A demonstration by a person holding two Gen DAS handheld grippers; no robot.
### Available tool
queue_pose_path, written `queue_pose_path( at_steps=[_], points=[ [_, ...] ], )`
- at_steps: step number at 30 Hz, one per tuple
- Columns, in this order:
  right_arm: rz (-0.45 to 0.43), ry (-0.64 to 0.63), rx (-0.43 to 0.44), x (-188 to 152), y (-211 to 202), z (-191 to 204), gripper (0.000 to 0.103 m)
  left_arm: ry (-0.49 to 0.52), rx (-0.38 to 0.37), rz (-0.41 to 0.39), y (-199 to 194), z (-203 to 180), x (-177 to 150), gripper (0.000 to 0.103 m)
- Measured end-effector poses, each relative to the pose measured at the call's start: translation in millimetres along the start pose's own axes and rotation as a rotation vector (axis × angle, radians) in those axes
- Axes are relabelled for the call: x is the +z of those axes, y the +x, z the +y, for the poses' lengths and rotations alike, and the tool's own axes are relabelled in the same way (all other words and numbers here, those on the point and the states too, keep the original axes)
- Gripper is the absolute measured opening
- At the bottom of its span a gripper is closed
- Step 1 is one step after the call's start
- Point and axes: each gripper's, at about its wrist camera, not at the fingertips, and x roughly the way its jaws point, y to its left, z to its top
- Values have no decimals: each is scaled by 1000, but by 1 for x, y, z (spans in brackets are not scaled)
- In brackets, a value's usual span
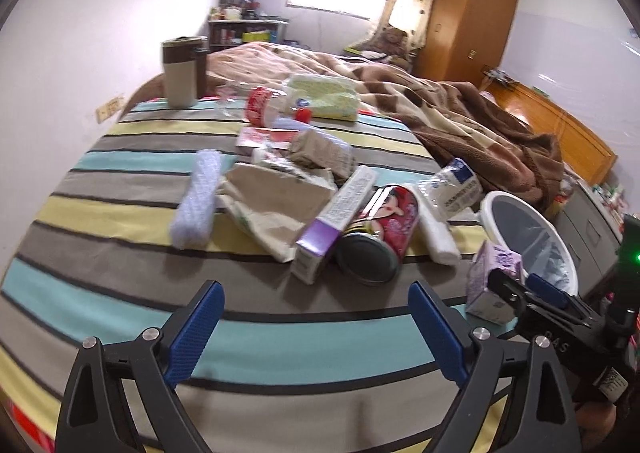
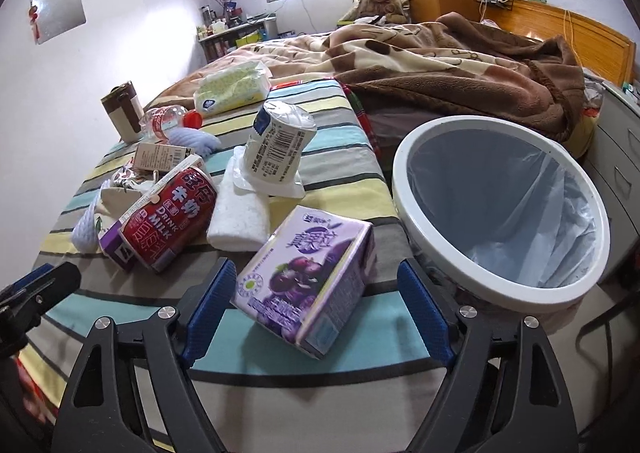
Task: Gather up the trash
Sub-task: 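Grasp the purple grape-milk carton with the right tool while the left tool approaches the red can, then grasp the red Drink Milk can with the left tool while the right tool lifts the carton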
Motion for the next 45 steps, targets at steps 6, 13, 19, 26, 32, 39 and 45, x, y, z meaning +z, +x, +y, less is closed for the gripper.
queue_pose_path(
  at_steps=[6, 13, 19, 26, 32, 39, 45],
  points=[
    [48, -8, 30, -1, 12, 4, 84, 55, -39, 23, 12, -16, 13, 92],
    [73, 10, 10, -5, 12, -11, 62, 129, -64, 50, 29, -35, 28, 80],
    [59, -9, 7, -6, 7, -17, 56, 192, -64, 62, 42, -50, 33, 74],
    [66, -5, 37, -4, 6, -26, 56, 259, -59, 102, 64, -64, 39, 67],
    [68, -15, 63, -3, 10, -30, 56, 254, -72, 143, 78, -70, 44, 57],
    [72, -22, 84, -1, 13, -36, 56, 275, -68, 166, 93, -82, 45, 57],
    [76, -23, 92, 1, 15, -37, 56, 246, -33, 189, 112, -83, 54, 58]
  ],
)
